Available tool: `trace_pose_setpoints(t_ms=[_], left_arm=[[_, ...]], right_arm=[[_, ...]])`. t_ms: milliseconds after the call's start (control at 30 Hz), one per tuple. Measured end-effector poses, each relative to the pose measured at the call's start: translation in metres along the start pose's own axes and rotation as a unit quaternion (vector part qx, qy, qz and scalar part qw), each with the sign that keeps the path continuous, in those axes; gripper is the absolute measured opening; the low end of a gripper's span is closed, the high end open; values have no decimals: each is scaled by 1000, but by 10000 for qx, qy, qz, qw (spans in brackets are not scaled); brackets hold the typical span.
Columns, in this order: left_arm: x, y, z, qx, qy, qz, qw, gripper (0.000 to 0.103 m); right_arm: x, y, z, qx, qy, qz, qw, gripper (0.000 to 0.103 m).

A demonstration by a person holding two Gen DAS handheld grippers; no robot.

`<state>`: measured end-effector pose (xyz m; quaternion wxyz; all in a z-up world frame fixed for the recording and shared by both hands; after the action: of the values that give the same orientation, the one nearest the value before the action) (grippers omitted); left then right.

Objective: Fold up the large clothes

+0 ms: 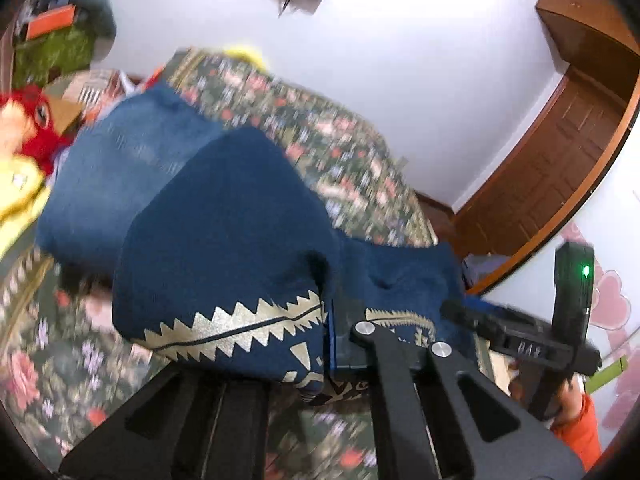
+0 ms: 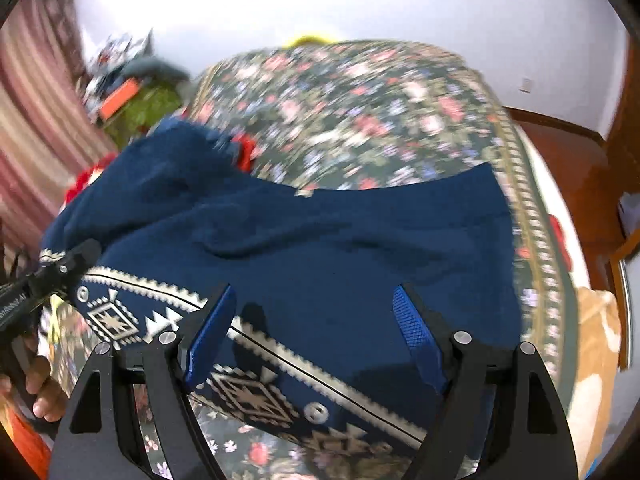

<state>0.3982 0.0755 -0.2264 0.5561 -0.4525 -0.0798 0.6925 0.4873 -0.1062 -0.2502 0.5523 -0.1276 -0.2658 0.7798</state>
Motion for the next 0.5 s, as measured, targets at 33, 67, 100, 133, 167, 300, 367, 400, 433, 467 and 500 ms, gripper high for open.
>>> trace_pose_setpoints(t_ms=[33, 67, 100, 133, 167, 300, 367, 400, 433, 467, 500], left_arm=[[4, 6, -2, 81, 28, 17, 10000, 5], [9, 14, -4, 197, 31, 28, 9998, 5], [17, 21, -7, 325, -60, 47, 9994, 8], [20, 25, -7, 382, -68, 68, 9992, 9], [25, 29, -10, 466, -45, 137, 9988, 14], [46, 29, -19, 412, 97, 716, 9965, 52], [56, 24, -24, 327, 210, 1012, 9941, 52], [60, 22, -26, 301, 242, 1131, 9928, 52], [65, 19, -29, 248, 249, 1237, 9917, 52], [71, 17, -32, 201, 196, 1298, 9911, 52], [77, 17, -36, 186, 117, 1375, 9903, 52]], right_arm=[[7, 5, -8, 99, -12, 132, 9999, 78], [15, 13, -18, 242, -41, 294, 9993, 78], [18, 18, -24, 332, -59, 376, 9987, 78], [22, 26, -34, 451, -28, 458, 9979, 78], [22, 30, -38, 489, 16, 474, 9977, 79], [18, 38, -45, 506, 13, 348, 9981, 88], [15, 38, -43, 557, -7, 289, 9980, 88], [13, 39, -41, 580, -4, 267, 9980, 88], [11, 39, -40, 591, -27, 242, 9980, 88], [9, 37, -39, 598, -45, 209, 9980, 88], [9, 37, -37, 593, -63, 166, 9981, 88]])
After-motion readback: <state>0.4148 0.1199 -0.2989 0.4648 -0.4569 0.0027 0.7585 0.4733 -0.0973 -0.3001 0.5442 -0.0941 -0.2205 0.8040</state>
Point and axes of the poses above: each gripper's, at about its wrist camera, not at the fingertips, and z roughly against the way its jaws point, x to its left, y to its underside, the point moved 8 cm from there along -z, roughly the way its jaws point, and after that the axes turned 7 degrees about y, right-handed, at the moved point
